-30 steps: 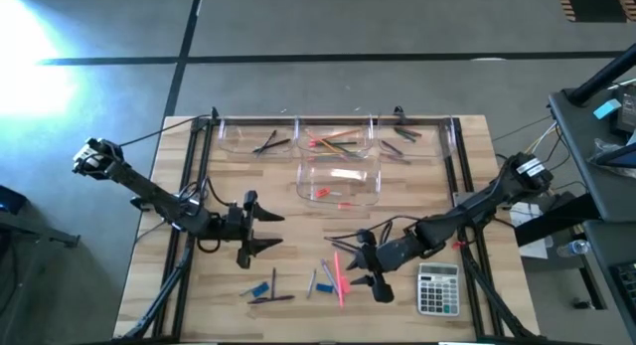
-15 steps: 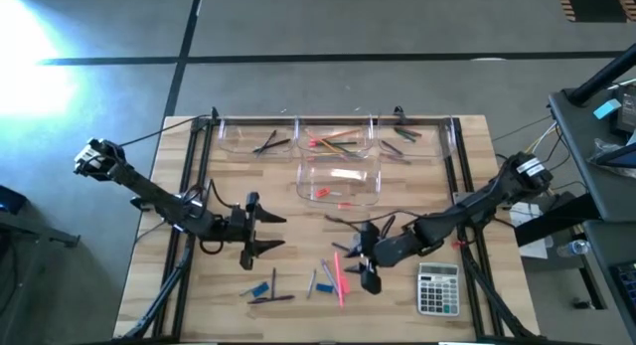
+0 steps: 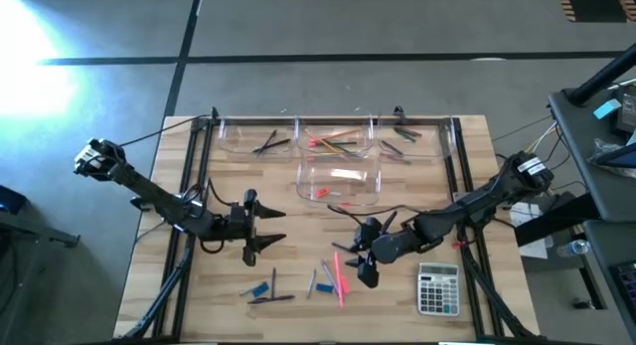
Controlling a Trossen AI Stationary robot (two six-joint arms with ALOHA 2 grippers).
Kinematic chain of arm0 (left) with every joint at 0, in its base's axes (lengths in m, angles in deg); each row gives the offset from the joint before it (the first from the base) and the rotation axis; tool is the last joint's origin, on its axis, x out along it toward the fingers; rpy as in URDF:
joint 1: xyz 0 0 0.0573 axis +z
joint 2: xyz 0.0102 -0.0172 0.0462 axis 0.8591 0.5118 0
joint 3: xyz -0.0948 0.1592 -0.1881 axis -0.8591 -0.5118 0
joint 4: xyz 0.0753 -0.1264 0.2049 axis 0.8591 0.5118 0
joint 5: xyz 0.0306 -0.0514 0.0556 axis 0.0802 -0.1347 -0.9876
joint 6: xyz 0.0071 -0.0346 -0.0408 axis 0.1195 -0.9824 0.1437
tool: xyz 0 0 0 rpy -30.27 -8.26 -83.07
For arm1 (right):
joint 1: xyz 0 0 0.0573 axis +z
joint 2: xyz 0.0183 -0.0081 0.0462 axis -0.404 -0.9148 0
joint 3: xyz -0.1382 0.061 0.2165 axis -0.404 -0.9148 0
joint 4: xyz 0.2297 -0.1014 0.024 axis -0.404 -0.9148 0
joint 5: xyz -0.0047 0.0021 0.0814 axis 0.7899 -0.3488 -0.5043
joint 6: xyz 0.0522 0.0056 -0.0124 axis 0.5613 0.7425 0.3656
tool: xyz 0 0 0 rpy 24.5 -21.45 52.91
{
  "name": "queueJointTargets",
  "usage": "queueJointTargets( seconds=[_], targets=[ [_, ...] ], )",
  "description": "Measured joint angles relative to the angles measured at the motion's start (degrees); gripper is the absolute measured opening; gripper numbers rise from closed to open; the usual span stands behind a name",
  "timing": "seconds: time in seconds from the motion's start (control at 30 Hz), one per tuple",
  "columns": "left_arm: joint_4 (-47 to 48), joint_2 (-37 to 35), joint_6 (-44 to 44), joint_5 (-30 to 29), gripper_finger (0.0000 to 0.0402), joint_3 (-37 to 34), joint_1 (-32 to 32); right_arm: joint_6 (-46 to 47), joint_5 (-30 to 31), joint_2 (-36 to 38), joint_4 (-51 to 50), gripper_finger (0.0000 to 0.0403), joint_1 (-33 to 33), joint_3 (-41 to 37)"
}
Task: Sort crayons/erasers/pens/pencils in bins
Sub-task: Put the pink pencil into the top center transparent bin
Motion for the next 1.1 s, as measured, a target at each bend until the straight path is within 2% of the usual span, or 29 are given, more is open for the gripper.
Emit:
queueJointTargets(
  seconds=[0.37, 0.63, 0.8, 0.97, 1.1],
  targets=[
    [-0.02, 0.00, 0.02, 0.00, 0.0247, 0.00, 0.00, 8.43, 0.44, -4.70, -0.85, 0.0187, -0.26, 1.39],
    [0.00, 0.00, 0.00, 0.00, 0.0247, 0.00, 0.00, 8.37, 0.52, -15.41, -16.16, 0.0187, -0.22, 14.16],
    [0.09, 0.00, 0.00, 0.02, 0.0247, 0.00, -0.04, 7.57, -0.15, -22.57, -18.95, 0.0187, 0.17, 20.50],
    [0.13, 0.00, -0.05, 0.04, 0.0247, -0.02, -0.04, 8.06, -1.12, -26.30, -23.85, 0.0187, 0.15, 23.47],
    [0.16, 0.00, -0.05, 0.09, 0.0247, -0.02, -0.07, 9.93, -0.88, -26.97, -24.07, 0.0187, 0.11, 23.18]
  ],
)
